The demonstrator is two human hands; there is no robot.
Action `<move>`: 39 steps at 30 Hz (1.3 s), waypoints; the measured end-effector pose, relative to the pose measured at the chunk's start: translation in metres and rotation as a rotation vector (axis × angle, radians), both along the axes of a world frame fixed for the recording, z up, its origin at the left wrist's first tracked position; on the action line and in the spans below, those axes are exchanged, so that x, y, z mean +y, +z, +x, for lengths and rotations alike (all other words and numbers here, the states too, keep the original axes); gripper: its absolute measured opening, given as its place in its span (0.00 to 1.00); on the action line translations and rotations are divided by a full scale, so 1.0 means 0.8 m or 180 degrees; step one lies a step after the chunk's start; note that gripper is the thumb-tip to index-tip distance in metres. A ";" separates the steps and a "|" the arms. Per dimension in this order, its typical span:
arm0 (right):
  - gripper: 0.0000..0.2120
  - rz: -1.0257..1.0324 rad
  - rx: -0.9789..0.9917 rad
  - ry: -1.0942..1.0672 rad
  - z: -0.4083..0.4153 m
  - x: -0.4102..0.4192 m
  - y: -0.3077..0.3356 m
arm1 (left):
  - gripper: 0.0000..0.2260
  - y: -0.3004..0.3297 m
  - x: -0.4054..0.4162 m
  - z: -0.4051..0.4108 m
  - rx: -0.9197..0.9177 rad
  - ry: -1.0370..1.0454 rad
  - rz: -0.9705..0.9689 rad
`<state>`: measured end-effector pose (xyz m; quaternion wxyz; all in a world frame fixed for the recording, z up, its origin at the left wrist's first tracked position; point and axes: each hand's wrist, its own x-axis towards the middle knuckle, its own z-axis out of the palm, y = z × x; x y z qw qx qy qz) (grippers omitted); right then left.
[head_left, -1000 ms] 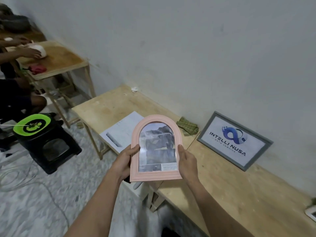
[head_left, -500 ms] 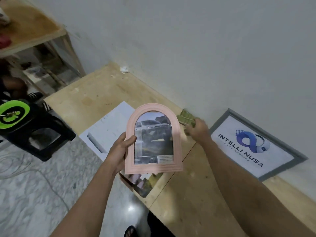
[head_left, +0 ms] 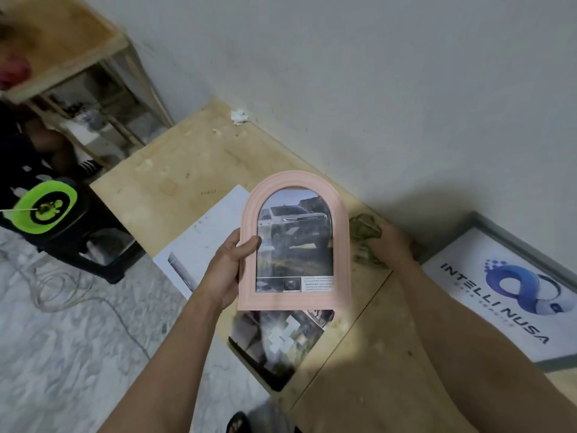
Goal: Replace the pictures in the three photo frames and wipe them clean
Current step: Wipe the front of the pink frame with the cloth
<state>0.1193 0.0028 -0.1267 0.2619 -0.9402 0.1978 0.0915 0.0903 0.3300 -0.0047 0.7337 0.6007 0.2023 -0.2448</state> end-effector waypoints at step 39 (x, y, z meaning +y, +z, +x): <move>0.30 -0.1456 -0.2584 0.1880 -0.268 0.328 0.414 | 0.09 0.262 0.115 -0.146 -0.1709 -0.0294 -0.1813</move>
